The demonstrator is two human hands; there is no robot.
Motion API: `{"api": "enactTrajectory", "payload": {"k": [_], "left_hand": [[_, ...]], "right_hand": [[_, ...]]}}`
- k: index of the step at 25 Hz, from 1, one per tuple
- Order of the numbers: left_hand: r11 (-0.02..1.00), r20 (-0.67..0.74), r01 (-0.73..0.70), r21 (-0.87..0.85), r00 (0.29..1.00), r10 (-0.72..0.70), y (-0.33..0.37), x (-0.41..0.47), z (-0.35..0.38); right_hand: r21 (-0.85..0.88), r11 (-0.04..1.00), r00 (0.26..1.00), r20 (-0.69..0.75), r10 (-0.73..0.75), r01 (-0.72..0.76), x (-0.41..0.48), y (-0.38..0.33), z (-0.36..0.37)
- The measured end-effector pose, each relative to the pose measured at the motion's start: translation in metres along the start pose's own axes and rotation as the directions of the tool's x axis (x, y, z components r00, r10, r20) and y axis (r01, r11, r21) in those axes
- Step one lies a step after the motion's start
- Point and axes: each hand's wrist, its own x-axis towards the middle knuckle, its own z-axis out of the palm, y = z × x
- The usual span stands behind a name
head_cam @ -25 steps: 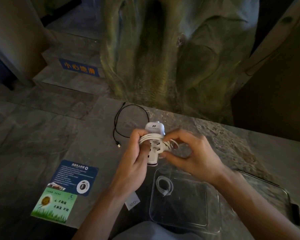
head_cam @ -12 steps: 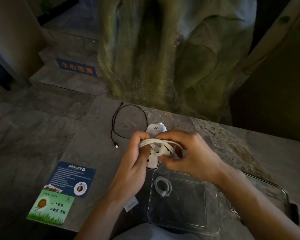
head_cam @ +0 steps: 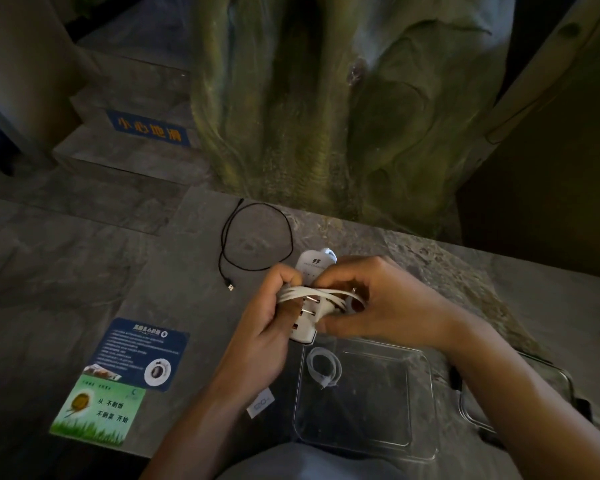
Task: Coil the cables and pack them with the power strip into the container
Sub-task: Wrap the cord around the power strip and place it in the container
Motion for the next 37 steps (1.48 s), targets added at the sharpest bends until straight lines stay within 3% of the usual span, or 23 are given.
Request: {"api": "enactTrajectory", "payload": {"k": [5,9,12,18,24,31,34,37], "left_hand": [[1.0,0.012,0.002,-0.007,1.0,-0.002,0.0,0.001,0.001],[0.996,0.056,-0.067,0.051,0.996,0.064,0.001,0.004,0.005],[0.995,0.056,-0.075,0.059,0.996,0.072,-0.001,0.007,0.004],[0.998,0.048,-0.058,0.016,0.997,0.057,-0.013,0.004,0.005],[0.996,0.079,-0.036,0.087,0.996,0.029,-0.026,0.003,0.008],[0.996,0.149,0.034,0.081,0.988,-0.045,-0.026,0.001,0.009],[0.994,0.163,0.042,0.098,0.985,-0.058,-0.028,-0.001,0.006],[0.989,0.141,0.09,0.115,0.984,-0.106,-0.033,-0.005,0.004]], "right_hand": [[-0.027,1.0,1.0,-0.007,0.009,-0.009,0.0,0.002,0.004],[-0.011,0.996,0.979,-0.187,0.083,-0.086,0.001,0.01,0.012],[0.035,0.997,0.964,-0.256,0.071,-0.064,-0.002,0.015,0.019],[0.318,0.939,0.974,-0.141,0.18,-0.128,-0.007,0.023,0.023],[0.588,0.792,0.976,-0.02,0.218,-0.165,-0.02,0.028,0.018],[0.71,0.662,0.948,0.029,0.316,-0.242,-0.023,0.036,0.024],[0.777,0.596,0.912,-0.07,0.403,-0.204,-0.022,0.037,0.022],[0.757,0.643,0.872,-0.233,0.43,-0.114,-0.018,0.038,0.017]]}}
